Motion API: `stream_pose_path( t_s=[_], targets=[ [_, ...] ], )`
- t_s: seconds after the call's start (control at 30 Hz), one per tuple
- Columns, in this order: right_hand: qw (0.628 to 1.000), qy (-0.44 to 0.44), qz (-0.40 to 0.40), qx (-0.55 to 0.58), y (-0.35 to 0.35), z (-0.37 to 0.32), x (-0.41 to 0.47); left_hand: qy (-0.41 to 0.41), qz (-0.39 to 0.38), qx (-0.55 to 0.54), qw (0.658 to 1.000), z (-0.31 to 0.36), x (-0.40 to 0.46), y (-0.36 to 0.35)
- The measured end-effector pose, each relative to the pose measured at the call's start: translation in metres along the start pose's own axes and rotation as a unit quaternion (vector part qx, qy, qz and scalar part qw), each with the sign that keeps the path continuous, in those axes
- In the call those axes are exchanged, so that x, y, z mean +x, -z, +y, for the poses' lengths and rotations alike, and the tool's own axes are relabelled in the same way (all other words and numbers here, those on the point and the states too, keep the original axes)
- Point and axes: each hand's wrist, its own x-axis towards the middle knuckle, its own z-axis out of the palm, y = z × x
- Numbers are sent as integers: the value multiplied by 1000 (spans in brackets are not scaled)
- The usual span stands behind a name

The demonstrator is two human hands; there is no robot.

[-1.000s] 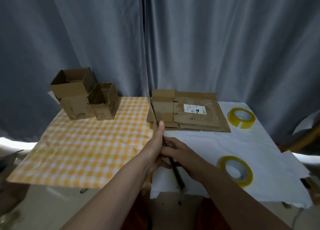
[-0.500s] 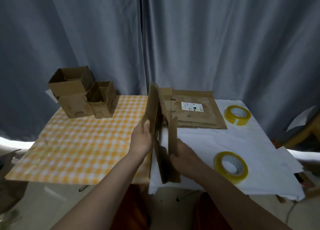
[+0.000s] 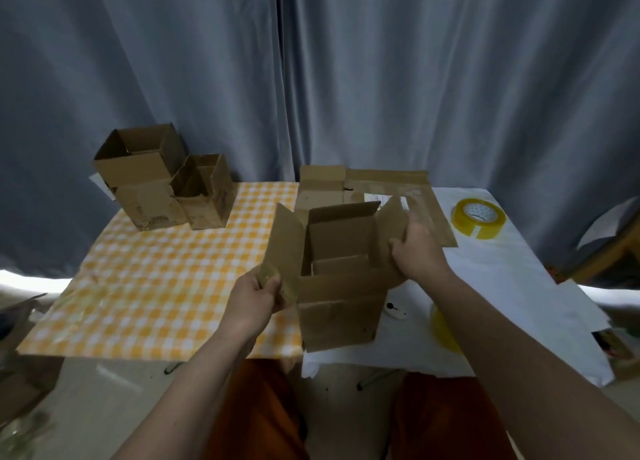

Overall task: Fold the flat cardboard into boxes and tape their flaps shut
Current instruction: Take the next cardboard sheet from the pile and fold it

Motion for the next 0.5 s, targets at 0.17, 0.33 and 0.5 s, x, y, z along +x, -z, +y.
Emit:
stream_pose_path(
  t_s=[0.17,0.33,0.5],
  targets=[
    [996,54,70,30,-8,10,-5,23,61,-99,993,-5,11,7],
    [996,47,62,41,-11,20,-3,-24,86,-66,994,-11,11,5],
    [995,40,88,16,-18,41,-7,-279,130,406,861,-26,-1,3]
  ],
)
